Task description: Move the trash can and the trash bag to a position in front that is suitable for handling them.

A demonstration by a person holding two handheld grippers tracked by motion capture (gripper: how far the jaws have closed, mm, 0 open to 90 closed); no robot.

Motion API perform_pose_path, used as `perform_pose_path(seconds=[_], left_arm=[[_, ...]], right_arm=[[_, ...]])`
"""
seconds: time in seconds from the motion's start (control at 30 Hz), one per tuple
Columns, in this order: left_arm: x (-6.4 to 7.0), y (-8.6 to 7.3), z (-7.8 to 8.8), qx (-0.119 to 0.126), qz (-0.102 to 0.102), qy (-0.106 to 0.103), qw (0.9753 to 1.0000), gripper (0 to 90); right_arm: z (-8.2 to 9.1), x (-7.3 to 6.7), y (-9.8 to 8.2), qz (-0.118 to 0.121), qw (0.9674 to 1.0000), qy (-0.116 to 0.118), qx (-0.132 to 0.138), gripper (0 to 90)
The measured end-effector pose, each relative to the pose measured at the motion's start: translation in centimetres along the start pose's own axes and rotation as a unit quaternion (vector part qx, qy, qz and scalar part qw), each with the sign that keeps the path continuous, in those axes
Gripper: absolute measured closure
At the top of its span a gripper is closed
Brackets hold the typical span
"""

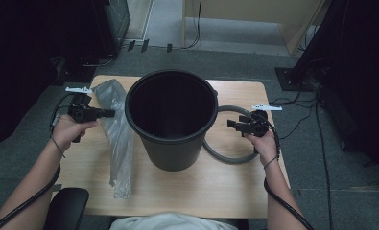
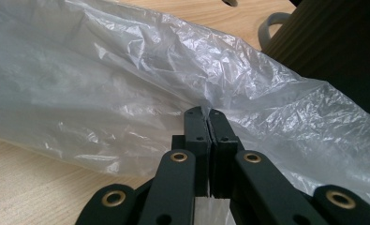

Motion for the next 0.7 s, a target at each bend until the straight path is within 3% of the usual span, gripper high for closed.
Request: perform_pose_path(seconds=[0.5,0.7], left_arm=[[1.7,2.7,2.4,0.023,-0.032,-0.01,0.9992,89.1],[2.4,3.6,3.3,0.026,-0.034,-0.011,0.999,89.1]], right_arm=[[0.7,-0.1,0.4,0.015,0.9999,-0.006,0.004,27.6],[0.8,-0.2,0.5,0.016,0.9998,-0.006,0.008,30.7]])
Point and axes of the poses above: each handheld gripper's, and its own axes: z roughly backward along the jaws, y roughly out of its top, x roughly to its right, the point moved 6 cm from there along -z, roughly forward along the jaws, and after that the axes turned 10 degrees about -z, right-handed, at the moved point
